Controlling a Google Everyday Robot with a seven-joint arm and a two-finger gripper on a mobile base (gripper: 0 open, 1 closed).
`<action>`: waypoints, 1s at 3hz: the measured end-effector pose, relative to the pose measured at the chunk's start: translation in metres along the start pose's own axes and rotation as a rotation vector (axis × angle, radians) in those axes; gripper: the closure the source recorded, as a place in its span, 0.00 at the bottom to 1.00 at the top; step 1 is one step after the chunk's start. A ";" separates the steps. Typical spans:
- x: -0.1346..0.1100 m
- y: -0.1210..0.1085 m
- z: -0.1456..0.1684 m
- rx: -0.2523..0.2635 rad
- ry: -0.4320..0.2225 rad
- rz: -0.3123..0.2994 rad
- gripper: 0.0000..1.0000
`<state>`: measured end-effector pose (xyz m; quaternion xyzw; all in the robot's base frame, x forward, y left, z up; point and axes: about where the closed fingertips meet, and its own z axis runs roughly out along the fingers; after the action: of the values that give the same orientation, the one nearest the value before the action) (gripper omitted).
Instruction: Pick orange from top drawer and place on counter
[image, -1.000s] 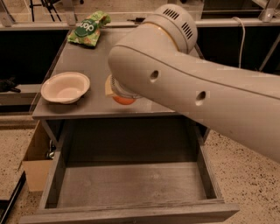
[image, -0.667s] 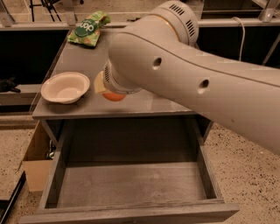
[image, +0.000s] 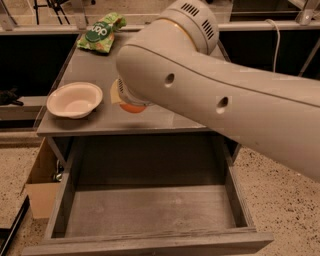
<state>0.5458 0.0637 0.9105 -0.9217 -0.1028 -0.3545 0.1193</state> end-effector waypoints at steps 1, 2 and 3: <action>0.007 -0.001 0.003 -0.009 -0.004 -0.013 1.00; 0.054 0.009 0.050 -0.038 -0.018 -0.019 1.00; 0.053 0.011 0.055 -0.036 -0.034 -0.024 1.00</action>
Offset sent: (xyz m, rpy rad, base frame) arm 0.0813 0.0042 -0.0056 -0.0500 0.0300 -0.0276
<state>0.6218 0.0750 0.9057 -0.9283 -0.1095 -0.3420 0.0965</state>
